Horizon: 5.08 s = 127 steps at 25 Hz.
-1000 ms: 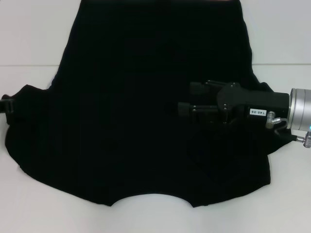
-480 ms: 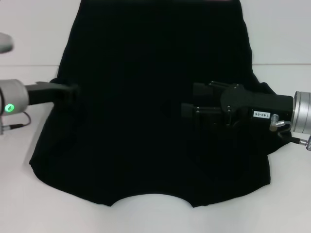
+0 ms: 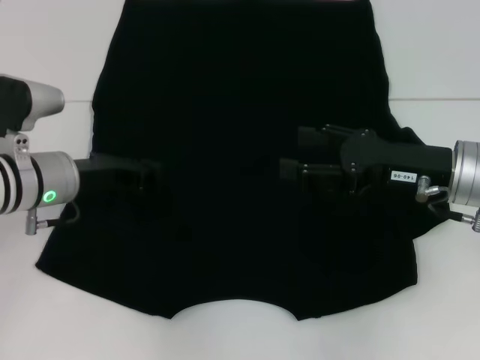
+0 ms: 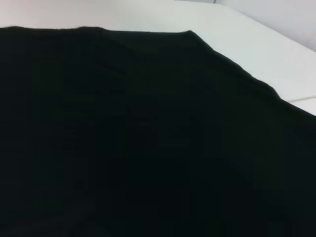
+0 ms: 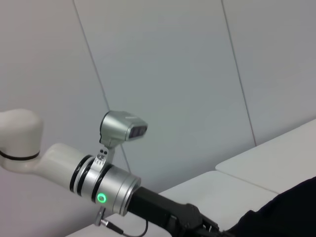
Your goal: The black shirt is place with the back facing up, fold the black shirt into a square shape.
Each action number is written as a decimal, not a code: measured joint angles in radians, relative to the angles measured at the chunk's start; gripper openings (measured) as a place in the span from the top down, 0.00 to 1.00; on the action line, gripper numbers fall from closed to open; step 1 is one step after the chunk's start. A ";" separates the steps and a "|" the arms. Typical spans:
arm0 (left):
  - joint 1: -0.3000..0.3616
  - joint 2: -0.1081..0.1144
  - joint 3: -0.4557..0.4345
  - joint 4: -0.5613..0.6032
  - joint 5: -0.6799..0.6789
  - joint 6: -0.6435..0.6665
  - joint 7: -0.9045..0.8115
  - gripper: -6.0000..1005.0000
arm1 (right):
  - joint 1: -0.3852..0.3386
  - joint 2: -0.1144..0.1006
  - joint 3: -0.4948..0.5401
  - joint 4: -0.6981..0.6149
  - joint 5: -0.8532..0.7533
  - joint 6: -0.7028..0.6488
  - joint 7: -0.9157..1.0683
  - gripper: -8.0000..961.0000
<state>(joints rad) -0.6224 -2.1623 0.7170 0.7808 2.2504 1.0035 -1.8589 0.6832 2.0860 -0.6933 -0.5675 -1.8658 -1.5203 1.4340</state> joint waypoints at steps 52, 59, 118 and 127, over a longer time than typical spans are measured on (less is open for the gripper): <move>0.088 0.017 -0.008 -0.173 -0.425 0.441 0.657 0.11 | -0.050 -0.184 0.005 -0.076 -0.489 0.320 0.958 0.18; 0.086 0.016 -0.008 -0.177 -0.425 0.430 0.657 0.11 | -0.034 -0.172 -0.002 -0.005 -0.496 0.407 0.934 0.20; 0.073 0.023 -0.033 -0.173 -0.451 0.431 0.658 0.11 | -0.093 -0.119 0.189 -0.013 -0.487 0.551 0.814 0.98; 0.073 0.024 -0.033 -0.170 -0.451 0.435 0.658 0.11 | -0.132 -0.114 0.258 -0.018 -0.459 0.533 0.768 0.98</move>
<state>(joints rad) -0.5492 -2.1383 0.6842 0.6108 1.7990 1.4380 -1.2011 0.5515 1.9724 -0.4354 -0.5859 -2.3245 -0.9868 2.2015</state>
